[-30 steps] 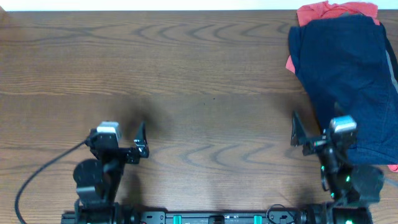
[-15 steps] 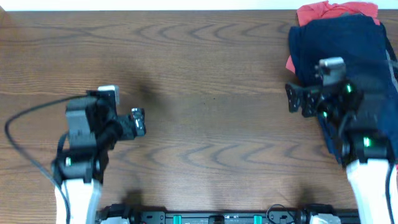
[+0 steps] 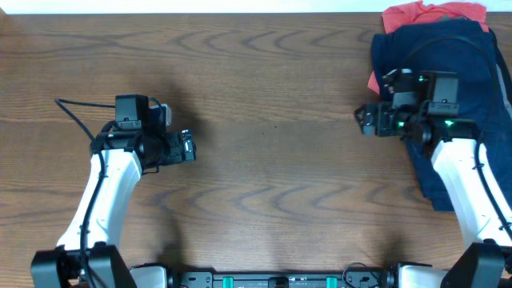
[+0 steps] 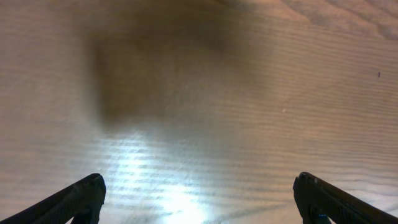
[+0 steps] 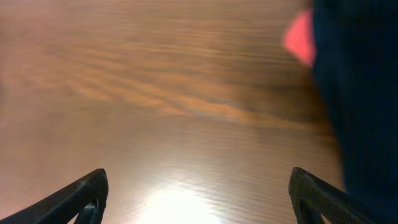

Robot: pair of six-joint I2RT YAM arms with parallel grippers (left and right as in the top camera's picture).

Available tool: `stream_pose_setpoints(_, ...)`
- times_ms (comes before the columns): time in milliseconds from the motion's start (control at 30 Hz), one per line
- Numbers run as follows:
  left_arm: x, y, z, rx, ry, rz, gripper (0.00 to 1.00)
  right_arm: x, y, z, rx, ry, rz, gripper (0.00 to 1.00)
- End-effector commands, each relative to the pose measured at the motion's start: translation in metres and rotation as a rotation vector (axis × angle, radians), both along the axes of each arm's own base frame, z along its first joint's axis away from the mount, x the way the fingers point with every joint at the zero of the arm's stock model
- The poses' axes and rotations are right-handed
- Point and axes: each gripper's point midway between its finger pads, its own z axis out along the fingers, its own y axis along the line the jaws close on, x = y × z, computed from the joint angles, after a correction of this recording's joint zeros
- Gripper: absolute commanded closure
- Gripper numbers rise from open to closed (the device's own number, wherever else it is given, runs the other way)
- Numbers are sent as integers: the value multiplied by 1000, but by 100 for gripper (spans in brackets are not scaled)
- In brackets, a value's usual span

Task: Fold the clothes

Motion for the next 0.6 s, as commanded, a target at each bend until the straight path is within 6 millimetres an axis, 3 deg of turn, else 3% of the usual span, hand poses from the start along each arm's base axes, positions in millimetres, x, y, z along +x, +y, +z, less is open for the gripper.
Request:
stream_pose_setpoints(0, 10, -11, 5, -52, -35, -40, 2, 8, -68, 7, -124, -16, -282, 10)
stream_pose_setpoints(133, 18, -13, 9, -64, -71, -47, 2, -9, -152, 8, -164, -1, -623, 13)
stream_pose_setpoints(200, 20, -13, 10, -63, -78, -47, 2, -20, -183, 8, -137, 3, -754, 19)
stream_pose_setpoints(300, 20, -13, 10, -63, -79, -48, 2, -38, -232, 9, -100, -14, -922, 18)
stream_pose_setpoints(367, 20, -13, 10, -63, -79, -48, 2, -50, -255, 5, -75, -9, -996, 17)
stream_pose_setpoints(500, 20, -13, 10, -63, -79, -48, 2, -66, -280, -18, 2, 37, -1065, 18)
stream_pose_setpoints(567, 20, -13, 10, -63, -79, -47, 2, -73, -289, -33, 33, 71, -1101, 27)
